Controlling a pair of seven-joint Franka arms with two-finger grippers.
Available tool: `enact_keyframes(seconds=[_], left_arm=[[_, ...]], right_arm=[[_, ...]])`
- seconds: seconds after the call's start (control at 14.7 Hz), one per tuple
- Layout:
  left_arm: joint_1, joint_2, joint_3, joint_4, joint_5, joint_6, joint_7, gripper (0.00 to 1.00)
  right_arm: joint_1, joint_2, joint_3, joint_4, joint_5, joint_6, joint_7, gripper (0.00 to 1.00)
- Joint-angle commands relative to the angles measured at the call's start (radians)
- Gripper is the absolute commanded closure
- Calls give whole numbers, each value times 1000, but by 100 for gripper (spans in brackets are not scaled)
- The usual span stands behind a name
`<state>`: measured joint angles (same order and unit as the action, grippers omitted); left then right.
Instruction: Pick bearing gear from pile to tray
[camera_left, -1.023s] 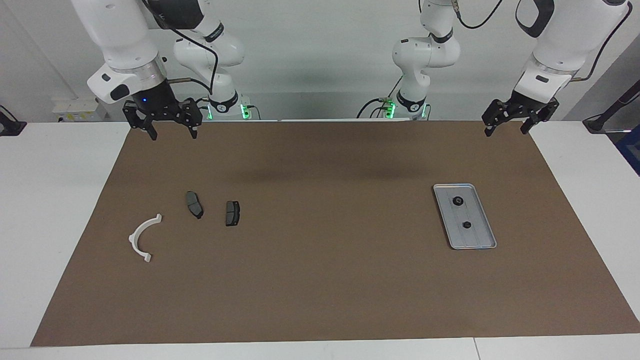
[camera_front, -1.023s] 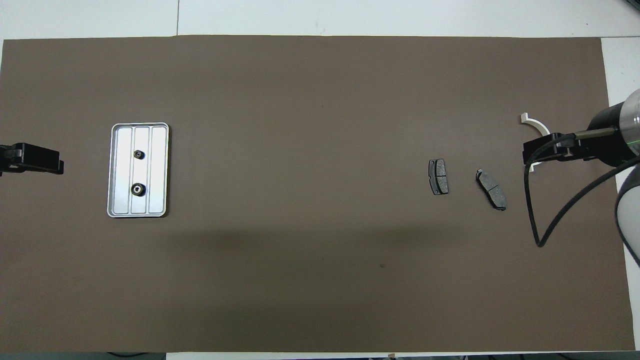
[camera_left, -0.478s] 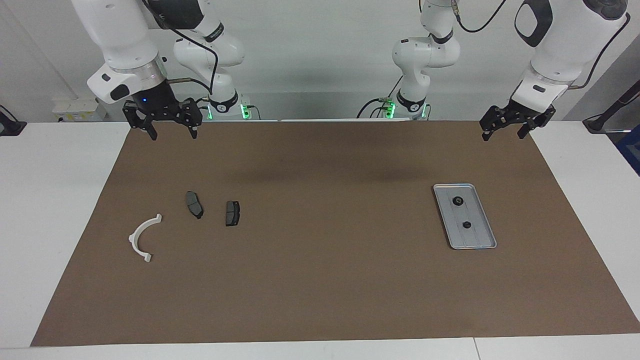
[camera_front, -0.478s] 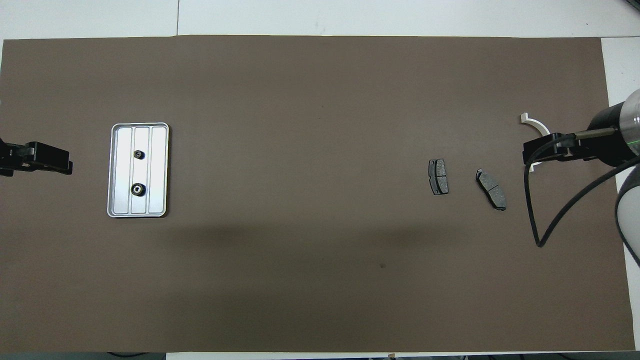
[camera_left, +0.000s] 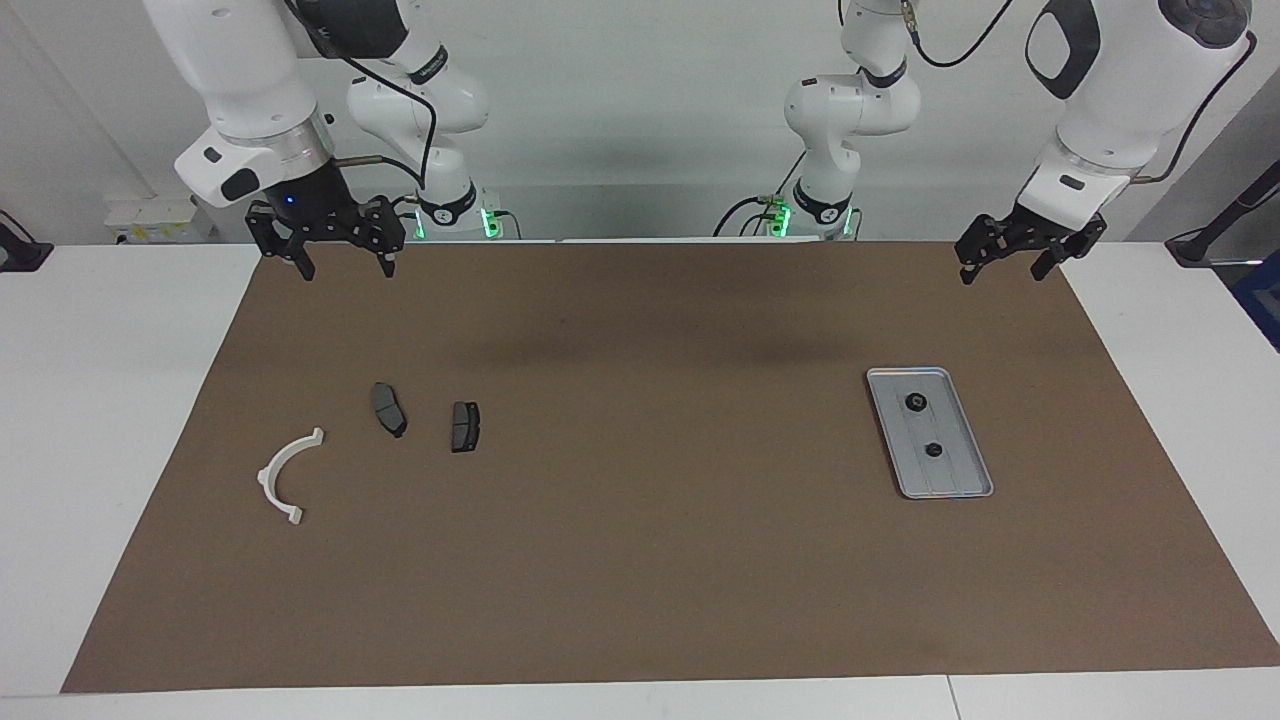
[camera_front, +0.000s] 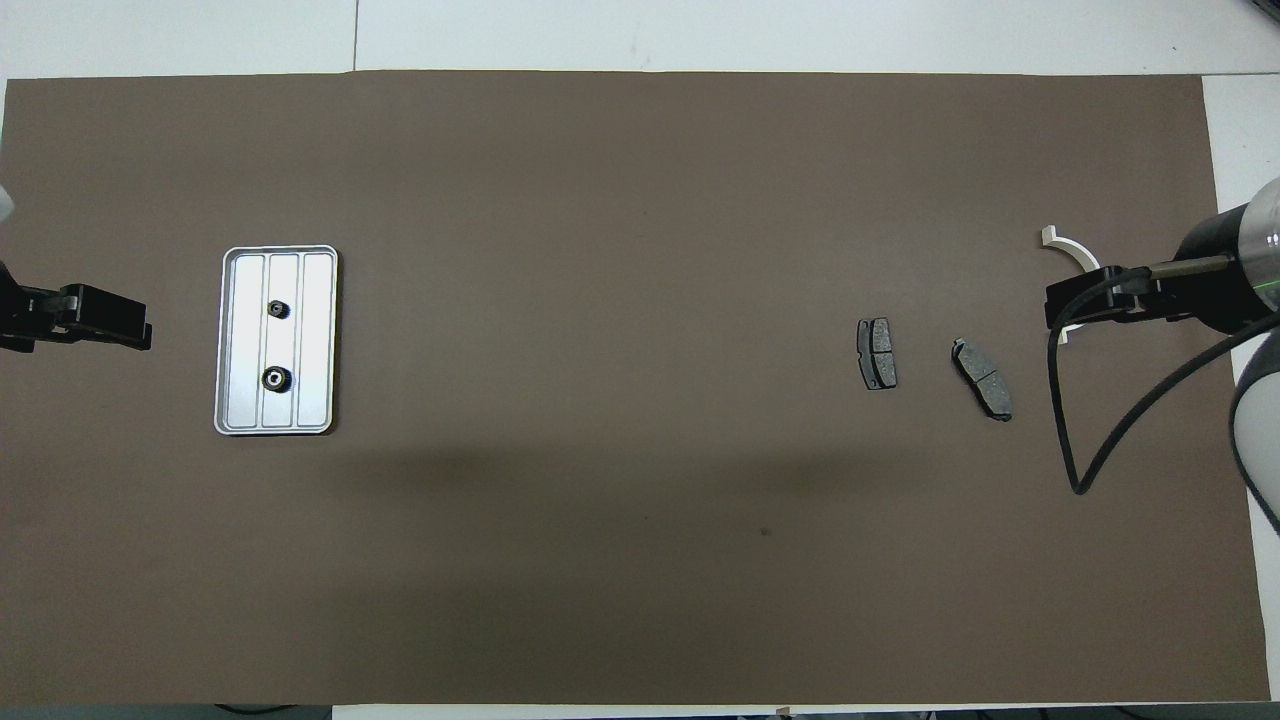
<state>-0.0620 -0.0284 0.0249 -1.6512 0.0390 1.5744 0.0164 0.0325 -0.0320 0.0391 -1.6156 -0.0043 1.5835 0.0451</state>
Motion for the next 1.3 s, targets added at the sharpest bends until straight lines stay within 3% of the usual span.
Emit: enact_keyframes(seconds=[0.0, 1.23], left_arm=[[1, 8, 0, 16, -13, -14, 16, 0], [-4, 2, -3, 8, -64, -10, 16, 0]], right_arm=[[-11, -17, 4, -21, 29, 23, -22, 0], [-11, -17, 4, -20, 29, 23, -22, 0]])
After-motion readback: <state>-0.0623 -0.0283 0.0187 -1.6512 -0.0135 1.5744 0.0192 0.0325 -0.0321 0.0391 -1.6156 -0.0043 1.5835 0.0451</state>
